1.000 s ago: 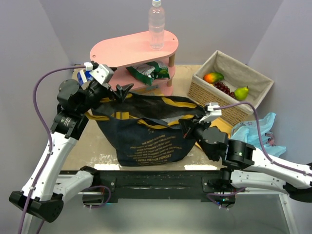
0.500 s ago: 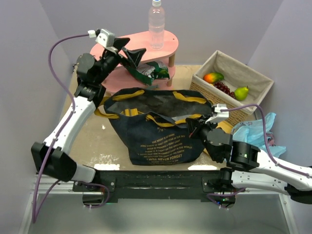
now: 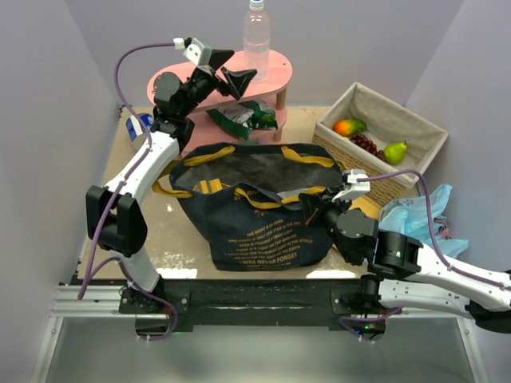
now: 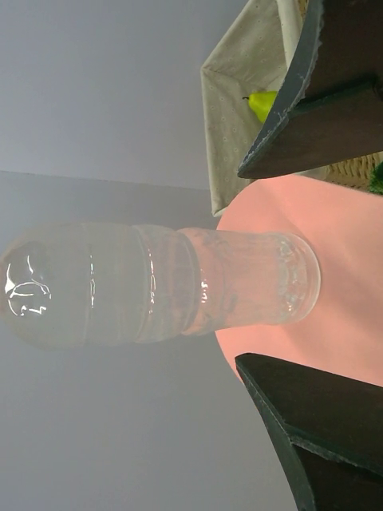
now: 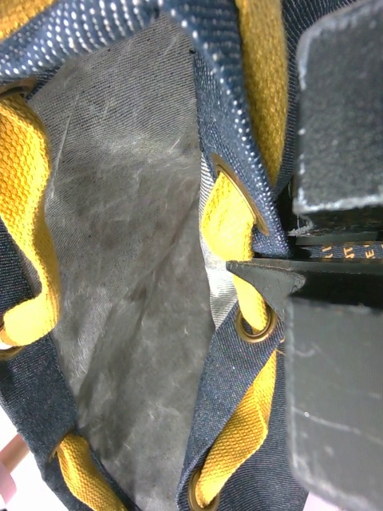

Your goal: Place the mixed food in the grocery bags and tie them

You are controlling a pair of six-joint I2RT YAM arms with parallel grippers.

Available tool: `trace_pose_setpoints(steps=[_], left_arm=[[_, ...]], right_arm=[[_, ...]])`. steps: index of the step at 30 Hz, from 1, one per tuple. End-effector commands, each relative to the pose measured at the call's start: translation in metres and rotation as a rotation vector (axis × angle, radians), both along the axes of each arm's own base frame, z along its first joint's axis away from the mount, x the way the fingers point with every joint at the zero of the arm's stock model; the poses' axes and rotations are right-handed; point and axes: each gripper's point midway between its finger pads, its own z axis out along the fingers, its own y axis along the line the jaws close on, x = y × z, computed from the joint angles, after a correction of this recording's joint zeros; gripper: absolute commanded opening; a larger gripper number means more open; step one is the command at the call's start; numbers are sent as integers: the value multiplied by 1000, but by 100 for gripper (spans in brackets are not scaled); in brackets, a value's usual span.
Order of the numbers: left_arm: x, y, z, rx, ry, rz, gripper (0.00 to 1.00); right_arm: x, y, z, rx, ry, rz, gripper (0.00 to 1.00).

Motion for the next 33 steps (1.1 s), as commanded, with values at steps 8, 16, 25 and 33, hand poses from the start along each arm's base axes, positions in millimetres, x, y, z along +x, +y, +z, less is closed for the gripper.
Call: trace_pose_setpoints(steps=[8,16,25,33], left_arm=[[22,-21,16,50,-117,1,96],[35,-41,12,51,-123,-35,94],[13,-43,29,24,-214,-87,16],[-65,-37,84,-29,-367,-181,0]], right_arm=[[4,3,6,30,-12,-16,0],[4,7,1,26,1,-12,0],[4,3,1,29,4,-28,0],[5,0,4,17,-8,-35,0]])
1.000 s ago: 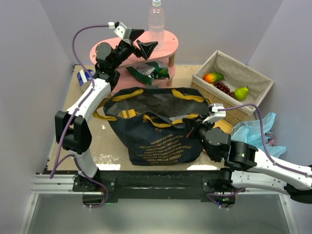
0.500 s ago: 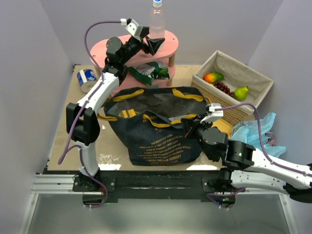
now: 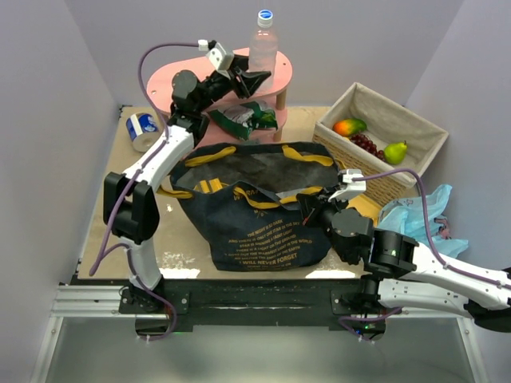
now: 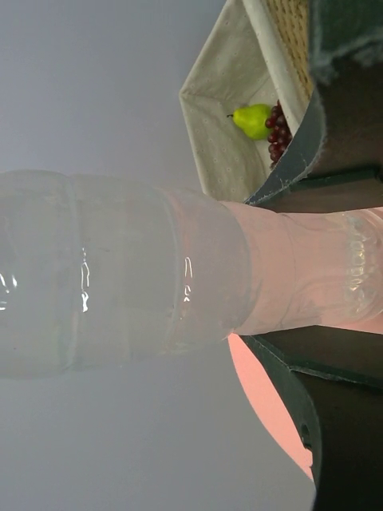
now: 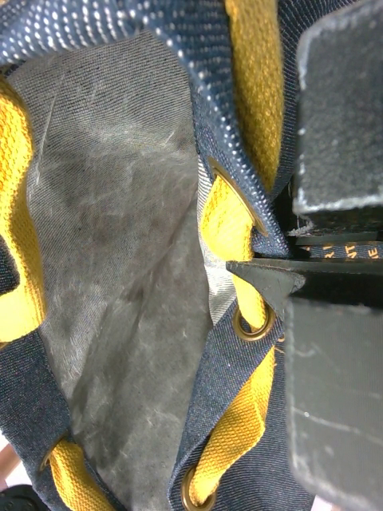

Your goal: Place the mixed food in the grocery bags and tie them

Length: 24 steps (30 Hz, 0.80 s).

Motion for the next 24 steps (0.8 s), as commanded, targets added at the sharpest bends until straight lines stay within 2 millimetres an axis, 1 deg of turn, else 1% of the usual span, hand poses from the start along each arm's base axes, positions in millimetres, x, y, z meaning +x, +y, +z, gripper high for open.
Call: trace_pose_setpoints(steps=[1,2,3,5,6,8,9,10,11,12,14,15,16,17,18,19,20,21,22,23,24], left_arm=[[-86,16,104,-118,-288,-62,0],[-93,15,107,-115,-296,-74,0],[-107,15,116,-119,-313,-90,0],[-119,10,117,-96,-310,-126,0],[-130,11,120,-94,-318,-137,0],[-139,13,121,-91,-328,-133,0],[-152,15,129,-99,-347,-137,0],[-154,15,124,-89,-332,-137,0],[-157,15,123,-79,-339,-139,0],[-169,16,129,-78,-357,-145,0],[-174,14,122,-51,-338,-151,0],[-187,15,128,-55,-352,-160,0],[-192,15,124,-45,-340,-167,0],[-195,12,114,-27,-323,-179,0],[-208,13,116,-24,-327,-194,0],[-210,10,104,-1,-277,-205,0],[-220,10,96,9,-258,-208,0],[-222,7,83,27,-222,-214,0],[-227,5,74,39,-204,-225,0],[-235,0,62,60,-191,-246,0],[-236,-5,46,98,-136,-261,0]], right_arm=[[3,-6,11,32,-19,-34,0],[3,-6,11,31,-21,-33,0],[3,-7,12,31,-23,-33,0],[2,-7,12,31,-25,-28,0],[2,-6,11,29,-24,-26,0],[2,-6,12,27,-30,-23,0],[2,-6,13,29,-31,-22,0],[3,-5,14,30,-33,-21,0],[2,-4,13,27,-33,-16,0],[2,-4,13,27,-34,-14,0],[2,-2,15,29,-36,-3,0],[1,-1,15,29,-36,1,0],[1,-1,16,31,-37,1,0],[1,-1,16,34,-36,3,0],[1,-1,16,35,-36,3,0],[1,-1,15,34,-34,4,0],[1,-1,16,38,-33,0,0],[1,-2,17,44,-34,1,0],[0,-1,16,46,-31,5,0],[0,-1,17,49,-31,7,0],[0,-2,17,52,-32,8,0]])
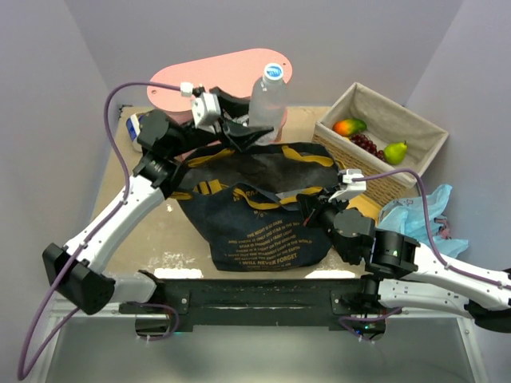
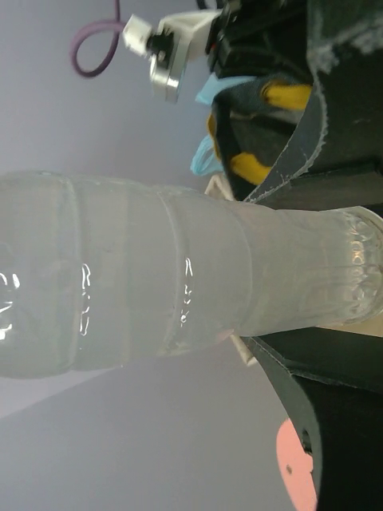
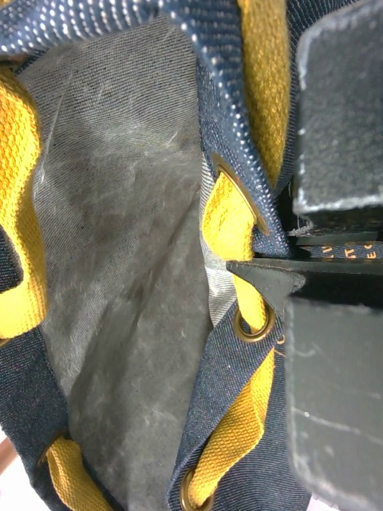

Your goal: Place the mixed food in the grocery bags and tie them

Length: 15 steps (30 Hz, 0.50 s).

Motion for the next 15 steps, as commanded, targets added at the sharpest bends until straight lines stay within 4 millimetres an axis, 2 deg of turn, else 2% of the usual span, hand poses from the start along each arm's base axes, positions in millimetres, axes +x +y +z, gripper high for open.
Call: trace_pose_setpoints(steps=[1,3,5,6,15], left_arm=[[-26,-7,-13,59,-28,-7,0],[-36,-18,-35,119,37,-42,0],[-41,-17,-42,130,15,-38,0],[-40,-17,-52,132,25,-33,0],[-24,-13,-86,189,76,51,0]], right_arm=[[0,0,16,63,-21,-2,0],[0,-2,16,57,-18,-2,0],[-1,-4,17,60,-15,-3,0],[-1,-6,17,64,-14,-6,0],[-3,-10,19,90,-9,-11,0]])
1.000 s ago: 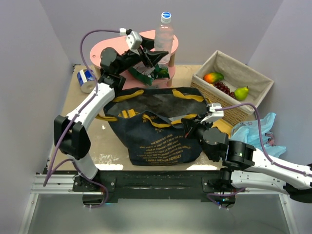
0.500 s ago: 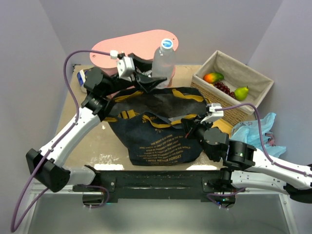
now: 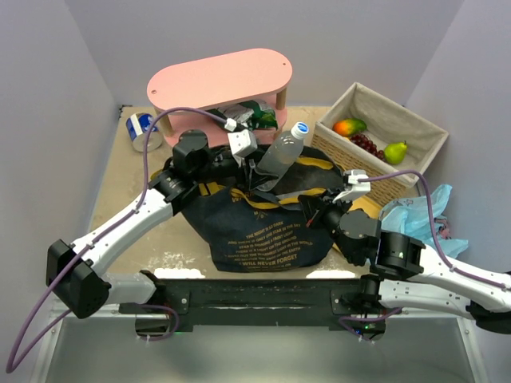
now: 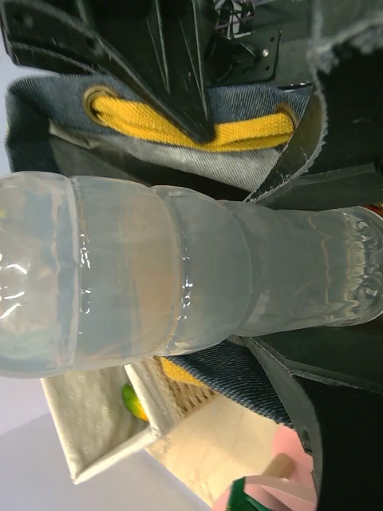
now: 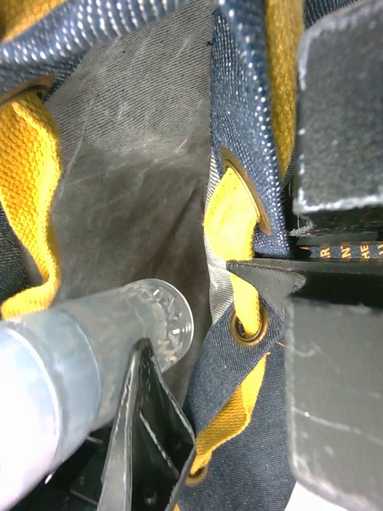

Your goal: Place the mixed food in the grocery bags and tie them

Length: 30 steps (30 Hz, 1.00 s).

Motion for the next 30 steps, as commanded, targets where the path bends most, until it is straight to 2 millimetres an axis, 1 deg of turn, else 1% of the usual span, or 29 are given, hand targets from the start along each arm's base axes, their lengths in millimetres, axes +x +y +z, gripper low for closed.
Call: trace_pose_setpoints(steps=[1,3,4,5,7,8,10,11,13,15,17,18,19,20,21,22,23,24,25,26,28,29,30], left_arm=[[4,13,68,-122,-231,68,0],[4,13,65,-110,-217,72,27],[4,14,66,-108,-221,74,39],[4,14,64,-100,-210,77,57],[4,16,67,-100,-213,86,69],[3,16,68,-99,-212,86,77],[1,19,71,-104,-216,89,88],[1,20,71,-104,-216,93,97],[-3,21,76,-112,-222,91,100],[-4,25,81,-116,-222,106,100],[-4,33,90,-119,-229,148,100],[4,42,98,-129,-230,226,100],[5,52,107,-140,-241,281,100],[11,61,106,-128,-222,343,100],[22,76,112,-125,-225,454,100],[23,85,116,-118,-236,492,100],[25,90,103,-59,-205,519,100],[28,97,104,-37,-220,550,100],[26,99,104,-20,-226,553,100],[27,102,94,22,-210,562,100],[35,114,92,74,-204,633,100],[38,122,81,126,-174,668,100],[48,140,83,145,-162,781,100]], right_arm=[[2,-7,14,53,-12,-34,0],[2,-9,15,50,-13,-39,0],[2,-10,14,48,-12,-43,0],[2,-10,15,47,-14,-43,0],[3,-12,15,42,-16,-54,0],[4,-13,15,44,-17,-58,0],[4,-15,15,38,-19,-66,0],[4,-15,16,38,-19,-66,0],[4,-16,18,36,-23,-70,0],[5,-17,18,31,-26,-75,0],[5,-18,19,27,-28,-81,0],[6,-19,19,25,-29,-84,0],[5,-19,20,25,-29,-82,0],[5,-18,20,25,-30,-80,0],[6,-18,20,22,-30,-82,0],[6,-18,20,21,-31,-83,0],[6,-17,20,21,-31,-81,0],[6,-16,20,19,-31,-80,0],[7,-16,19,17,-30,-80,0],[7,-15,19,17,-32,-78,0],[7,-14,20,17,-33,-74,0],[7,-13,20,13,-35,-72,0],[7,-14,20,8,-38,-74,0]])
